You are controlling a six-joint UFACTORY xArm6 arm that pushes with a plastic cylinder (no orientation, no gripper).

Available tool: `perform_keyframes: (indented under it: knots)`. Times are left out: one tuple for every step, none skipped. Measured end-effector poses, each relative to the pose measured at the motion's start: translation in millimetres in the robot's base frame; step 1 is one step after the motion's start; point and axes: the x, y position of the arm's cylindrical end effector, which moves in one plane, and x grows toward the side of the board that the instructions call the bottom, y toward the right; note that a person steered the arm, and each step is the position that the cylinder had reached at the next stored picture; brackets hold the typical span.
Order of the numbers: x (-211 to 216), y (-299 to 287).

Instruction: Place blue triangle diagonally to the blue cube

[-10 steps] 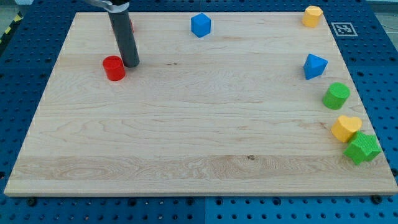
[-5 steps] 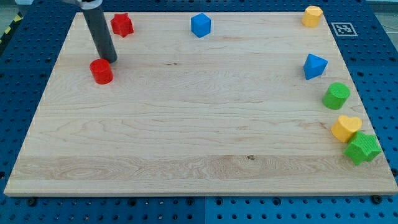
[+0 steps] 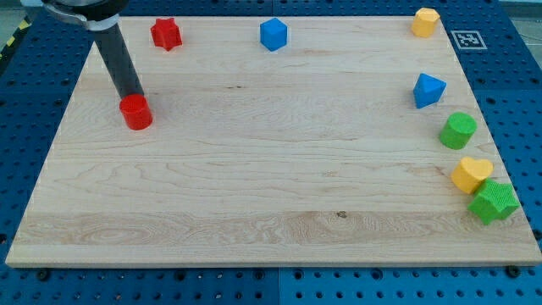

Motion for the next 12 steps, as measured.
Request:
perform_keyframes:
  knots:
    - [-13,17]
    - [-19,35]
    - [-20,57]
    - [-20,57]
    - [-19,68]
    - [-17,86]
    - [-17,106]
    - [-17,129]
    - [-18,130]
    - [-16,130]
    - [-19,133]
    - [-26,153]
